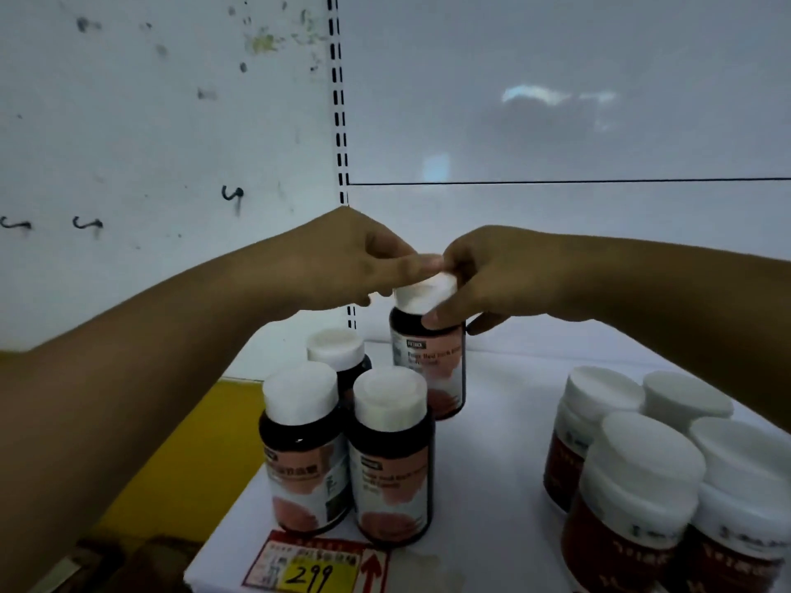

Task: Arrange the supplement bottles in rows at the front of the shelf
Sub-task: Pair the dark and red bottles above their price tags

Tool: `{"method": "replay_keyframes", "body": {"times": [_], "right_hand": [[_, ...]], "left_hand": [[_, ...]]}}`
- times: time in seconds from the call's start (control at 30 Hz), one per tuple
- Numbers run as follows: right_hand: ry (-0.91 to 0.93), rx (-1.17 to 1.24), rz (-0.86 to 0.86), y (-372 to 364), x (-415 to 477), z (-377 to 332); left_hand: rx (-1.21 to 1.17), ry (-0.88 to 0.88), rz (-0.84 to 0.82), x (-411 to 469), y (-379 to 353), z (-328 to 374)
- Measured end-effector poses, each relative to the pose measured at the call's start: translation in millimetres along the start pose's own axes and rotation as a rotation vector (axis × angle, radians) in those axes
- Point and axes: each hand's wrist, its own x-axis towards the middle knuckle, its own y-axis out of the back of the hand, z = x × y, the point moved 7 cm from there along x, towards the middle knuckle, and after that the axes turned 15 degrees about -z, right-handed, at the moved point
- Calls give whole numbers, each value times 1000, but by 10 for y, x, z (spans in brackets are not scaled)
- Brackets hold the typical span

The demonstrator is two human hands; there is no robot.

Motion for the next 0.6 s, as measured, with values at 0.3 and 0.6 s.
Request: {"method": "replay_keyframes", "body": {"times": [0.3,0.6], "right_hand": [[-121,126,-198,-432,308,249],[-134,203,-256,-130,98,380]], "left_hand": [[164,101,-160,75,-18,-609],[249,53,-202,211,22,-562]]}}
